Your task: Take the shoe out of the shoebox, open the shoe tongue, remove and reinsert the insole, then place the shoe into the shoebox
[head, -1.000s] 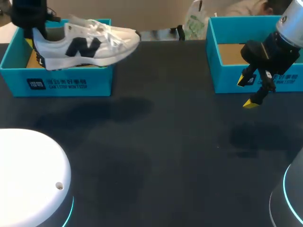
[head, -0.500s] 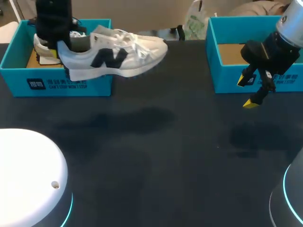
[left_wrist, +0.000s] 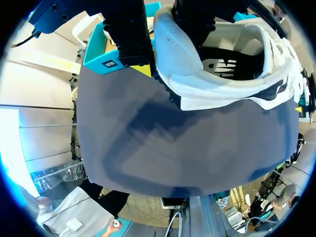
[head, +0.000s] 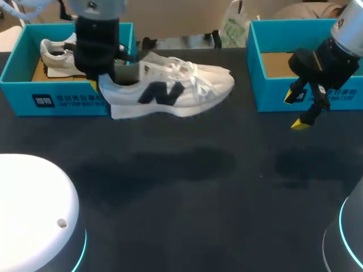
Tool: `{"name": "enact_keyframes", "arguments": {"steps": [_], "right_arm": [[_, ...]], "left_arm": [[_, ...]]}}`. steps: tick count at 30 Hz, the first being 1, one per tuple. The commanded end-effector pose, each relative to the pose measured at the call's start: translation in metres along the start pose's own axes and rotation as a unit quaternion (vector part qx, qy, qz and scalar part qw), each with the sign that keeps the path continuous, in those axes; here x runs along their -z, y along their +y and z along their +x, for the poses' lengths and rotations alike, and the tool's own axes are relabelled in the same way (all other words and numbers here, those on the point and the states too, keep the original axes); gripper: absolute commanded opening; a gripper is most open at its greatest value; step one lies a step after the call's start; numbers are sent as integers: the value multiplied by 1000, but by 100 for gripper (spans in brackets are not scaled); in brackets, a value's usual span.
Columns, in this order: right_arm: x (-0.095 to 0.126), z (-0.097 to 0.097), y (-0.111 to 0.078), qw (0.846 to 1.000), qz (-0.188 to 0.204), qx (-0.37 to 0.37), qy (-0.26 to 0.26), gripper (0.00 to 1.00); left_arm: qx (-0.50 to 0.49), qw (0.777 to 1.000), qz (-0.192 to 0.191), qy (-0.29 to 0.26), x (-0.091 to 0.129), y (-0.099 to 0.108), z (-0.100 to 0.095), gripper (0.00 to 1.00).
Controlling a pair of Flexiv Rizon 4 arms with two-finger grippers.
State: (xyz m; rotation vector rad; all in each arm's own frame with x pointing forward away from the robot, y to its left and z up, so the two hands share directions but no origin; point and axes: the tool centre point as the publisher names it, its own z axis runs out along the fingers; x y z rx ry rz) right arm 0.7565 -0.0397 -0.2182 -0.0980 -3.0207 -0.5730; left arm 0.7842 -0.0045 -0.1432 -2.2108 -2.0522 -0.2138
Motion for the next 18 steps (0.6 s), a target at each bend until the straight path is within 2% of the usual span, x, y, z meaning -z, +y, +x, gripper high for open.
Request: {"name": "enact_keyframes", "arguments": {"steps": [1, 11, 18], "right_arm": [[-1, 0, 0, 1000, 1, 0, 0, 100], [-1, 0, 0, 1000, 1, 0, 0, 100], [-1, 0, 0, 1000, 1, 0, 0, 100]], "left_arm": [[-2, 1000, -4, 3, -4, -11, -18, 0], [-22, 1000, -1, -3, -11, -34, -58, 0], [-45, 999, -3, 3, -30, -46, -78, 0]]}}
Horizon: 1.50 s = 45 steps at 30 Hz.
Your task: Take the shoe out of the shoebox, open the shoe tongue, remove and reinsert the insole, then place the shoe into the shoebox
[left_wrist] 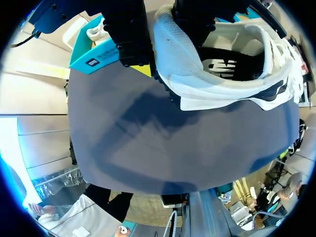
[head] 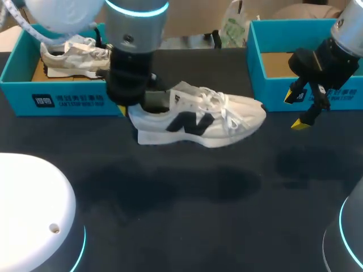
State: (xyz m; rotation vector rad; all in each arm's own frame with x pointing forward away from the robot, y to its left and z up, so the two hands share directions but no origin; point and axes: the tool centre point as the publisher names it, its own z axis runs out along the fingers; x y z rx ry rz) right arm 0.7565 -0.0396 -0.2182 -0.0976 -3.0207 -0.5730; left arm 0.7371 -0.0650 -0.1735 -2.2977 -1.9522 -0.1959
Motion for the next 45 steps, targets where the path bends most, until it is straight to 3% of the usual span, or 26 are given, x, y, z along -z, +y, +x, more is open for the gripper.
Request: {"name": "enact_keyframes", "arguments": {"steps": [1, 11, 29, 45], "right_arm": [[-1, 0, 0, 1000, 1, 0, 0, 100], [-1, 0, 0, 1000, 1, 0, 0, 100], [-1, 0, 0, 1000, 1, 0, 0, 100], [-1, 0, 0, 1000, 1, 0, 0, 100]], "left_arm": [[-3, 1000, -3, 7, -16, -3, -11, 0], [-14, 1000, -9, -9, -59, -11, -26, 0], [16, 999, -24, 25, -155, -7, -39, 0], [40, 997, -1, 60, -199, -11, -37, 0]]}}
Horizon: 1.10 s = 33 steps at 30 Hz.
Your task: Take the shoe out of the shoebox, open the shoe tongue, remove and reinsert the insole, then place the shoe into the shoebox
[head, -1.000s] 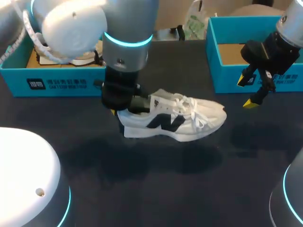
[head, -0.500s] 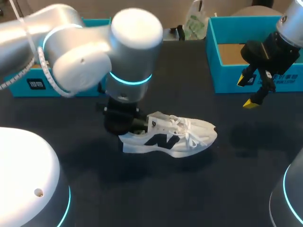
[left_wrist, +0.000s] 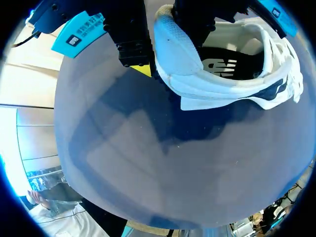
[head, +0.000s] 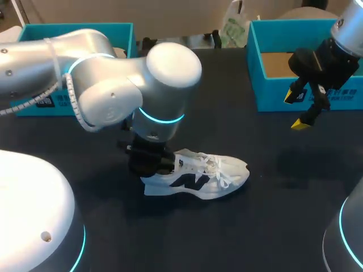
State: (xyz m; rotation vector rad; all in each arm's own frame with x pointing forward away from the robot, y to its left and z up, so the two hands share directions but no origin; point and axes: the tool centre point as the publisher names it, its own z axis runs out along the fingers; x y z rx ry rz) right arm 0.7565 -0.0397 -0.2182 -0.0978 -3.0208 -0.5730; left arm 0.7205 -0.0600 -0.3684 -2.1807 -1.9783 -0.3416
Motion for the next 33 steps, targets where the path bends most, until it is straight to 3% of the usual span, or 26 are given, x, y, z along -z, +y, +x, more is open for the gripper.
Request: {"name": "enact_keyframes", "arguments": {"steps": [1, 11, 13, 14, 15, 16, 18, 26, 33], "right_arm": [[-1, 0, 0, 1000, 1, 0, 0, 100], [-1, 0, 0, 1000, 1, 0, 0, 100], [-1, 0, 0, 1000, 1, 0, 0, 100], [-1, 0, 0, 1000, 1, 0, 0, 100], [-1, 0, 0, 1000, 1, 0, 0, 100], [-1, 0, 0, 1000, 1, 0, 0, 100], [-1, 0, 0, 1000, 1, 0, 0, 100], [-1, 0, 0, 1000, 1, 0, 0, 100], [-1, 0, 0, 1000, 1, 0, 0, 100]], "left_arm": [[8, 1000, 7, 2, -7, 5, -6, 0], [16, 1000, 24, -2, -23, 4, -6, 0], [18, 999, 27, -2, -24, 4, -6, 36], [16, 999, 29, -5, -24, 3, -6, 47], [13, 999, 30, -7, -23, 2, -5, 73], [13, 999, 31, -8, -21, 1, -4, 87], [8, 999, 32, -15, -17, -1, -3, 100], [9, 999, 20, -30, 11, -10, 4, 100], [29, 996, 26, -81, 41, -14, 4, 100]]}}
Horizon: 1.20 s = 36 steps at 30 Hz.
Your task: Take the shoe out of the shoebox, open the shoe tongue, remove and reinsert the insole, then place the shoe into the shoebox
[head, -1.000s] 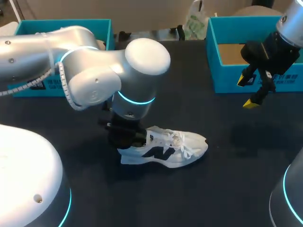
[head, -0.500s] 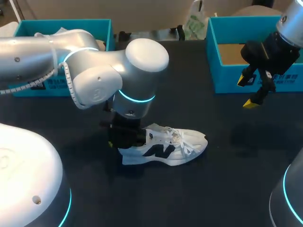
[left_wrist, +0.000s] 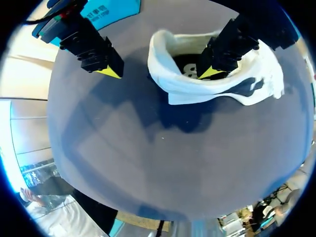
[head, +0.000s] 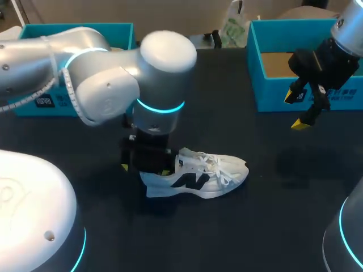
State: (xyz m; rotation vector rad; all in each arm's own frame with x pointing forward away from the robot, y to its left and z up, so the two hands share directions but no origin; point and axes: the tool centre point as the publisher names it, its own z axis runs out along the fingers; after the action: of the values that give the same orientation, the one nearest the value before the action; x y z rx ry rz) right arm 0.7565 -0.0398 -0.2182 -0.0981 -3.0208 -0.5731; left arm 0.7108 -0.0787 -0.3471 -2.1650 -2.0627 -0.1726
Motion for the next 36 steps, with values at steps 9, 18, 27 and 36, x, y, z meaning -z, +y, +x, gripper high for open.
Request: {"name": "enact_keyframes", "arguments": {"steps": [9, 18, 27, 36], "right_arm": [[-1, 0, 0, 1000, 1, 0, 0, 100], [-1, 0, 0, 1000, 1, 0, 0, 100], [-1, 0, 0, 1000, 1, 0, 0, 100], [-1, 0, 0, 1000, 1, 0, 0, 100]], "left_arm": [[66, 995, 31, -68, 35, -11, 26, 100], [181, 974, 74, -117, 42, -4, 53, 100], [268, 947, 107, -142, 39, -5, 78, 100], [332, 919, 152, -151, 41, 1, 101, 100]]}}
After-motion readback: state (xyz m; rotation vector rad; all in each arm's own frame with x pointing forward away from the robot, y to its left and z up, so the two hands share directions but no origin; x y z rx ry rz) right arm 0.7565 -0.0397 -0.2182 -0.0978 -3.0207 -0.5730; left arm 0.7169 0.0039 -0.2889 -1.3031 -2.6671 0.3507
